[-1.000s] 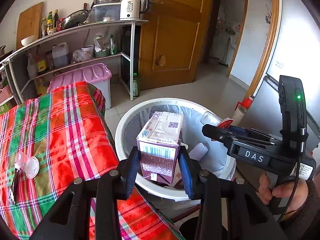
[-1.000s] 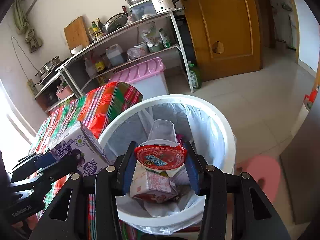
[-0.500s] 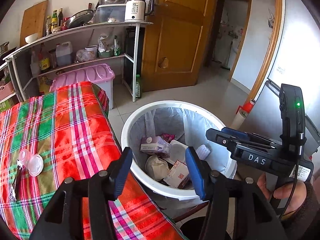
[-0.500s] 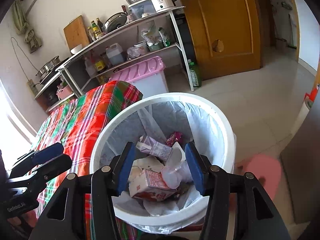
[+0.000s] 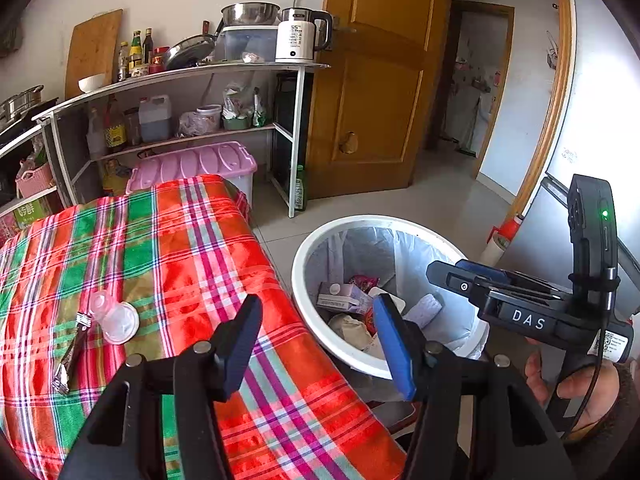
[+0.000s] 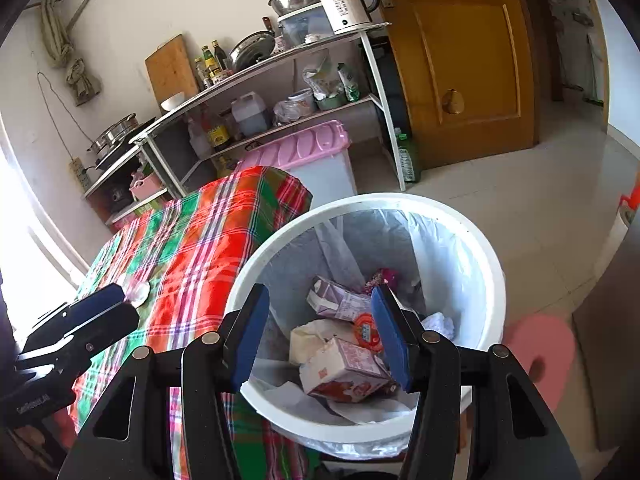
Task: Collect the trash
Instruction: 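Move both tools back over the table toward the coffee stick and clear cup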
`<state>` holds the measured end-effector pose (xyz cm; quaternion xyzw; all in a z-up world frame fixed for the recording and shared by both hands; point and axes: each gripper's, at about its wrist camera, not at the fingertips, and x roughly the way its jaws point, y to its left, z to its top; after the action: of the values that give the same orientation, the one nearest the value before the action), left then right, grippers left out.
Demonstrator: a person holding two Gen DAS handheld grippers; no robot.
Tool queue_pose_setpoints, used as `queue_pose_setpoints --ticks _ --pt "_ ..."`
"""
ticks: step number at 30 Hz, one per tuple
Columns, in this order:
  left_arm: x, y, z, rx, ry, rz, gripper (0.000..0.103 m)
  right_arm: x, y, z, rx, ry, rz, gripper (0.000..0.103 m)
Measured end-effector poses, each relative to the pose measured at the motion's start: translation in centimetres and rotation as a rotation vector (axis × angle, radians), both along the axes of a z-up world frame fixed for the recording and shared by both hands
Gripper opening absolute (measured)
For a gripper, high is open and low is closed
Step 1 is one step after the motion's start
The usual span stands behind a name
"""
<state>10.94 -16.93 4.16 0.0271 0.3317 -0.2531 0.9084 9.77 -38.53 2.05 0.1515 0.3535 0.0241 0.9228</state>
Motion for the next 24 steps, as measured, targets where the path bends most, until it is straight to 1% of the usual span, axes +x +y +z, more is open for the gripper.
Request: queue_pose_setpoints --ticks 4,7,11,18,21,24 --pt "-0.2 2.1 0.2 0.000 -0.019 0.041 0.061 0.4 2.1 0.5 -0.007 -0.014 0.043 0.054" --pt "0.1 4.2 -0.1 -0.001 -0.014 0.085 0.062 0.9 4.1 0.6 -0.020 -0.024 0.092 0.054" --pt "0.5 7.0 -0.5 0.019 -0.017 0.151 0.062 2.1 7.0 0.4 -0.031 -0.021 0.147 0.054" --pt "1.6 12.0 -1.7 0.010 0.013 0.245 0.062 4.2 12.0 0.2 -0.075 -0.015 0.250 0.054" --pt "2.0 14.4 -2.4 0.029 0.023 0.295 0.063 5.3 14.3 -0.1 -0.102 -0.010 0.308 0.054" --pt "2.7 16.6 -3.4 0.031 0.059 0.336 0.063 6.8 16.5 -1.1 -0.112 0.032 0.363 0.054"
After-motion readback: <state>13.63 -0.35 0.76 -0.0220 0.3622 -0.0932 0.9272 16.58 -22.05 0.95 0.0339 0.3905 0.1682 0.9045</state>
